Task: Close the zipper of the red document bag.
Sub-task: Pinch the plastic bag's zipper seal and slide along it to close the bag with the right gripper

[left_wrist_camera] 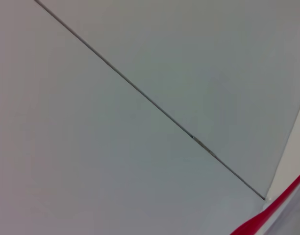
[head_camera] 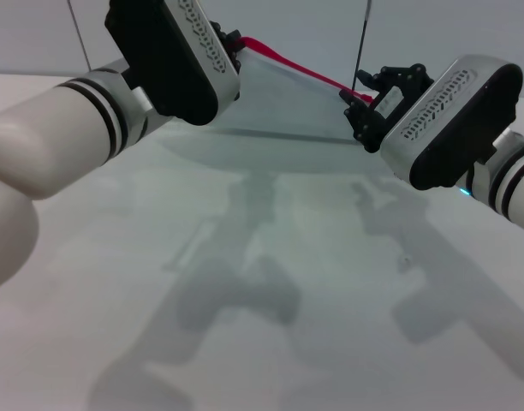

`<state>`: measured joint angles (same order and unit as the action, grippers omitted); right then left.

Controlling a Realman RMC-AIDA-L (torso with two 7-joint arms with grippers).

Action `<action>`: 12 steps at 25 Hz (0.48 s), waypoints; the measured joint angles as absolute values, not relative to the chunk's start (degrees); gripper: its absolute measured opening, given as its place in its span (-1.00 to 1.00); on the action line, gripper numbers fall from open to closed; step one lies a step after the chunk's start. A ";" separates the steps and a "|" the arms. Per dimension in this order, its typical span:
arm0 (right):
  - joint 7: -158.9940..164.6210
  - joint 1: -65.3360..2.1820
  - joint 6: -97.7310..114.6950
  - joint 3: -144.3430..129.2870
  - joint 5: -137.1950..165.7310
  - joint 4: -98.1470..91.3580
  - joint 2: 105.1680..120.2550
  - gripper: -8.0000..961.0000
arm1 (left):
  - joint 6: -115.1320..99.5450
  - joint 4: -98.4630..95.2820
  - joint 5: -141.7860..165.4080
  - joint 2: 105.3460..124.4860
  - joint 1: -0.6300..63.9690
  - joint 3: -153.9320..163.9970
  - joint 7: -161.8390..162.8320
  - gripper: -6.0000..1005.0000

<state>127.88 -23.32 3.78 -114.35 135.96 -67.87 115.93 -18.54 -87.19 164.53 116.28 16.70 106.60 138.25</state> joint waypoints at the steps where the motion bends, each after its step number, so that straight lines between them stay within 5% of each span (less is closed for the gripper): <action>1: 127.88 -23.40 3.78 -114.35 135.92 -67.79 115.93 -0.46 | -18.54 -87.19 164.53 116.28 16.70 106.60 138.25 -0.88; 12: 127.96 -25.21 3.77 -114.35 135.58 -65.27 115.93 -0.46 | -18.54 -87.54 164.53 116.28 17.16 106.77 138.25 -0.88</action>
<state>127.96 -25.21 3.77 -114.35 135.58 -65.27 115.93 -18.54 -87.54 164.53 116.28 17.16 106.77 138.25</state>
